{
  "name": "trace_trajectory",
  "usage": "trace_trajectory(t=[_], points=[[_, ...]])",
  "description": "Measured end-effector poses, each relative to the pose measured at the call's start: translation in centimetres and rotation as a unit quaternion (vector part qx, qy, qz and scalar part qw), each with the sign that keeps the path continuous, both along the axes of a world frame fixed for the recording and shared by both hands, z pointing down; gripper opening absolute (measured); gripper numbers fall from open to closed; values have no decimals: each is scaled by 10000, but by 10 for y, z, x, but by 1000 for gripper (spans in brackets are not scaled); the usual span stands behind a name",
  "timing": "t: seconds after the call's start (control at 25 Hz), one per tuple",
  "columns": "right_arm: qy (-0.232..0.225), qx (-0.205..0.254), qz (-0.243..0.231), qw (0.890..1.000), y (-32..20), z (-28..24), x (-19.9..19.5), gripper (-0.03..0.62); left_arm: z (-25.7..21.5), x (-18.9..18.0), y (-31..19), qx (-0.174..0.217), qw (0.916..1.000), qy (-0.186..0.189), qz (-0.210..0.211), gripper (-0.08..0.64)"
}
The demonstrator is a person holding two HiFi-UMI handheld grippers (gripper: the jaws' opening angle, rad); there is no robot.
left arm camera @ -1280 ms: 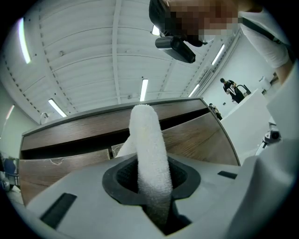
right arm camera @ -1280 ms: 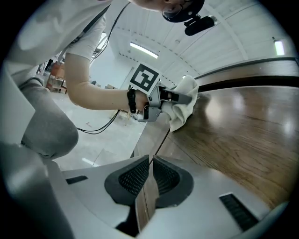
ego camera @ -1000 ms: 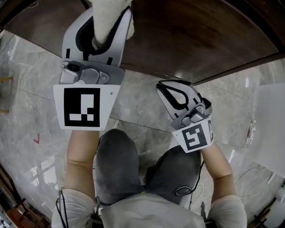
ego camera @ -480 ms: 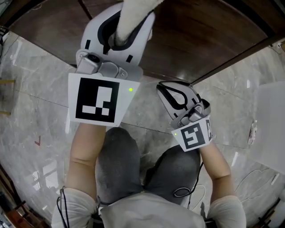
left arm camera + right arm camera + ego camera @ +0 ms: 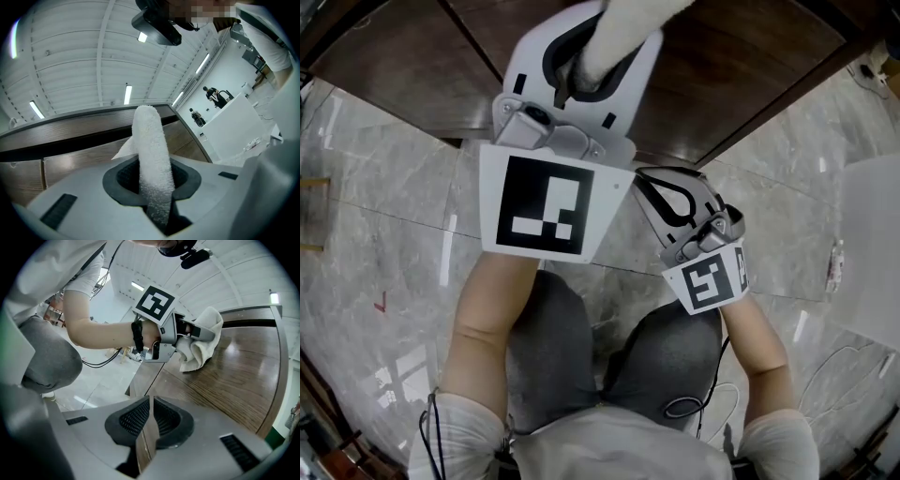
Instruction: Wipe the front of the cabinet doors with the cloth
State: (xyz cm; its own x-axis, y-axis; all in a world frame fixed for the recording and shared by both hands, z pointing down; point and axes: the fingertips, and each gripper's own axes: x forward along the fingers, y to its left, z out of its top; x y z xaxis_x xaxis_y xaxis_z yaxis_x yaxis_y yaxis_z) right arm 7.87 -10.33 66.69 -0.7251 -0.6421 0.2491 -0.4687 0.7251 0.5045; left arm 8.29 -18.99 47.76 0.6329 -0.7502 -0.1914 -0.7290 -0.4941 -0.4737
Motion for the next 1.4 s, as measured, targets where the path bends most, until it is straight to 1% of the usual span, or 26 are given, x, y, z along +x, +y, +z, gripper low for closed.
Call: trace_trajectory(t=[0.36, 0.56, 0.64, 0.84, 1.04, 1.28, 1.4], points=[[96, -46, 126, 9999, 8, 11, 21, 51, 2, 55, 16, 159, 9990, -78, 416, 107], [72, -66, 223, 9997, 11, 14, 33, 51, 3, 75, 21, 173, 9983, -53, 561, 107], [69, -66, 250, 9996, 11, 15, 37, 51, 5, 82, 22, 199, 9980, -100, 587, 107], [24, -84, 303, 9995, 12, 19, 43, 51, 11, 101, 28, 470, 9963, -348, 630, 107], [17, -110, 315, 9994, 15, 22, 47, 51, 13, 114, 32, 658, 9941, -581, 635, 107], [51, -133, 362, 9992, 15, 26, 51, 51, 25, 132, 38, 994, 9865, -1115, 674, 107], [146, -209, 373, 9990, 16, 31, 54, 51, 28, 139, 42, 1066, 9839, -1210, 771, 107]])
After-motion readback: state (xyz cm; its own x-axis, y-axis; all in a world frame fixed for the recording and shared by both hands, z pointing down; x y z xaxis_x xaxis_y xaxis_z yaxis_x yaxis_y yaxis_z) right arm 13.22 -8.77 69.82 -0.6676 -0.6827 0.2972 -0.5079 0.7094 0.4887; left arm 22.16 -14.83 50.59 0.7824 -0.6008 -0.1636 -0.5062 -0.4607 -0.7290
